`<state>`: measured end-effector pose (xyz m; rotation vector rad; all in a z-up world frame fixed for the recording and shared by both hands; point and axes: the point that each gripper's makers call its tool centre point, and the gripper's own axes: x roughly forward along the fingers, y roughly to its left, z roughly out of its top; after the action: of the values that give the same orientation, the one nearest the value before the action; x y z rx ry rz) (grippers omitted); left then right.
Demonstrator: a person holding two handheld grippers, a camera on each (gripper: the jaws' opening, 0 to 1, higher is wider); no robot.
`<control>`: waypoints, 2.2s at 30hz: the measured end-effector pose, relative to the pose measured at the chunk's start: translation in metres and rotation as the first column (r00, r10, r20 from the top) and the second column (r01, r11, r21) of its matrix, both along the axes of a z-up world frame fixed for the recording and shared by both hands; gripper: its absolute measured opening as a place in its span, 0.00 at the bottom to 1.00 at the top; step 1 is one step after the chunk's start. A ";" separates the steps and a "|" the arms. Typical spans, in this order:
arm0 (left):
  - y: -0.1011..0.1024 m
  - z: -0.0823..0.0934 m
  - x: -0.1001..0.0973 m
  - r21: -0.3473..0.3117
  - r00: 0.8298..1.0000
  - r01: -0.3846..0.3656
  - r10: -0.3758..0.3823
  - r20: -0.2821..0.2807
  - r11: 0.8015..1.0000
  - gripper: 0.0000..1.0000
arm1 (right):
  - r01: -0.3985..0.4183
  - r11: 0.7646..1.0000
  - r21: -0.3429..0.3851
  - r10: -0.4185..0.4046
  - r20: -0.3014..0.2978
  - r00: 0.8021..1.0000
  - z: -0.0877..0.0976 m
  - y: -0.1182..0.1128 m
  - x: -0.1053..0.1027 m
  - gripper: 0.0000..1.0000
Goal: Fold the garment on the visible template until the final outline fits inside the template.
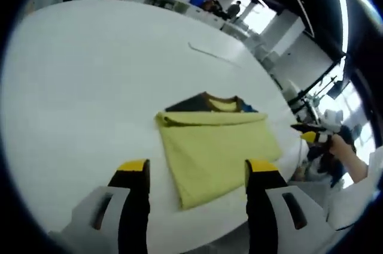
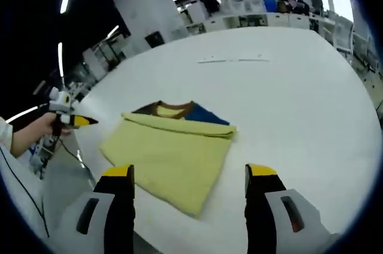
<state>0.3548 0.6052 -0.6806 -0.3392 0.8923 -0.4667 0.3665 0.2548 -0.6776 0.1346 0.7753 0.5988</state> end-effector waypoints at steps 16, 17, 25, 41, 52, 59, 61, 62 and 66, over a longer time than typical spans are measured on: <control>-0.012 0.029 -0.034 -0.032 0.998 0.044 -0.042 0.056 0.999 0.75 | -0.008 0.997 0.073 0.008 0.010 1.000 0.025 0.010 -0.030 0.87; -0.013 0.031 -0.038 -0.030 0.997 0.049 -0.047 0.060 0.998 0.76 | -0.008 0.997 0.076 0.007 0.013 1.000 0.027 0.010 -0.032 0.88; -0.018 0.049 -0.061 -0.002 0.992 0.096 -0.096 0.086 0.995 0.84 | -0.009 0.996 0.085 0.006 0.041 0.999 0.045 0.010 -0.048 0.91; -0.027 0.074 -0.094 0.010 0.985 0.130 -0.131 0.117 0.991 1.00 | -0.064 0.993 0.095 0.058 0.064 0.996 0.071 0.021 -0.085 1.00; -0.021 0.067 -0.116 0.008 0.991 0.096 -0.097 0.097 0.995 1.00 | -0.070 0.997 0.045 0.067 0.074 0.995 0.072 0.013 -0.097 1.00; -0.018 0.070 -0.116 0.012 0.990 0.082 -0.083 0.109 0.997 1.00 | -0.056 0.997 0.060 0.051 0.068 0.996 0.070 0.011 -0.105 1.00; -0.019 0.070 -0.116 0.012 0.990 0.086 -0.087 0.109 0.996 1.00 | -0.055 0.997 0.057 0.051 0.065 0.997 0.069 0.011 -0.106 1.00; -0.019 0.070 -0.117 0.012 0.990 0.087 -0.088 0.107 0.996 1.00 | -0.054 0.997 0.054 0.051 0.063 0.997 0.068 0.010 -0.107 1.00; -0.023 0.069 -0.119 0.017 0.990 0.100 -0.101 0.100 0.995 1.00 | -0.064 0.998 0.023 0.062 0.062 0.996 0.065 0.010 -0.108 1.00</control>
<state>0.2358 0.5822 -0.6120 -0.2581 0.8160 -0.5664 0.2583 0.2644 -0.6122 0.1149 0.7148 0.6698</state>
